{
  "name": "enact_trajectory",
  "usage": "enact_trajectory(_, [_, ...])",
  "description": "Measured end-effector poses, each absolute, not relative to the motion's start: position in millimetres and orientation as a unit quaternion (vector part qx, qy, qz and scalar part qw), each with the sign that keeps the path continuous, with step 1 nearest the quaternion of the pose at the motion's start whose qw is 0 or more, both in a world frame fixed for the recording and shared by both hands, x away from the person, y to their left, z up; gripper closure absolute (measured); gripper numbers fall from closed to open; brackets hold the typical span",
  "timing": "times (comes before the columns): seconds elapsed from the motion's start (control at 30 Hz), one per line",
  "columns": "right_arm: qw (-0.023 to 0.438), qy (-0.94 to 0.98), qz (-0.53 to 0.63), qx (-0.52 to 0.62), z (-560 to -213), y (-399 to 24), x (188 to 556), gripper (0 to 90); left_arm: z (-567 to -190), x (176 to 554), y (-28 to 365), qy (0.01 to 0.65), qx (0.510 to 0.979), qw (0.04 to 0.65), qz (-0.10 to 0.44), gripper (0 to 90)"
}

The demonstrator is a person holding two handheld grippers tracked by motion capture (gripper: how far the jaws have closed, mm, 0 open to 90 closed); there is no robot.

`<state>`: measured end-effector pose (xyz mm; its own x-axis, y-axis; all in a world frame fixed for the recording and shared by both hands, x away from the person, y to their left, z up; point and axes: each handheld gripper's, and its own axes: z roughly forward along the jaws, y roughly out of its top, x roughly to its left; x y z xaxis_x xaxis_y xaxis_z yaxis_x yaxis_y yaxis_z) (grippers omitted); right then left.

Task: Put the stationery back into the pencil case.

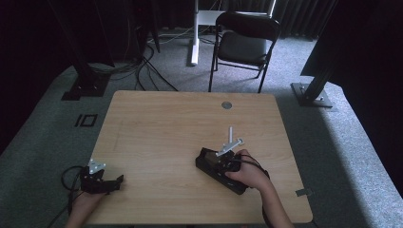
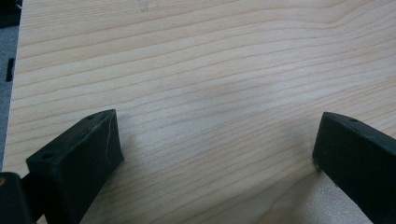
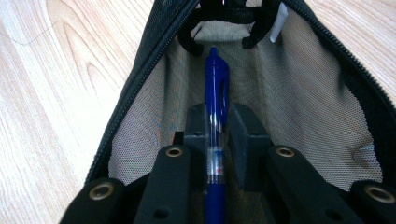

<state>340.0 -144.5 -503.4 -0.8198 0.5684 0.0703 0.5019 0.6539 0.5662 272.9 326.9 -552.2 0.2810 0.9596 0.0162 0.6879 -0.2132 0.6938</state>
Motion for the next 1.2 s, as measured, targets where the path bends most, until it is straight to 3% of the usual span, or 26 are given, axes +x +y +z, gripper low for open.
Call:
enact_trajectory(0.8, [0.080, 0.872, 0.385, 0.291, -458.2, -172.0, 327.2, 69.6, -552.2, 272.9, 326.9, 0.554, 0.744, 0.295, 0.230, 1.4])
enact_trajectory(1.2, [0.105, 0.839, 0.420, 0.329, -451.3, -185.4, 333.4, 55.8, -552.2, 272.9, 326.9, 0.554, 0.744, 0.295, 0.230, 1.4])
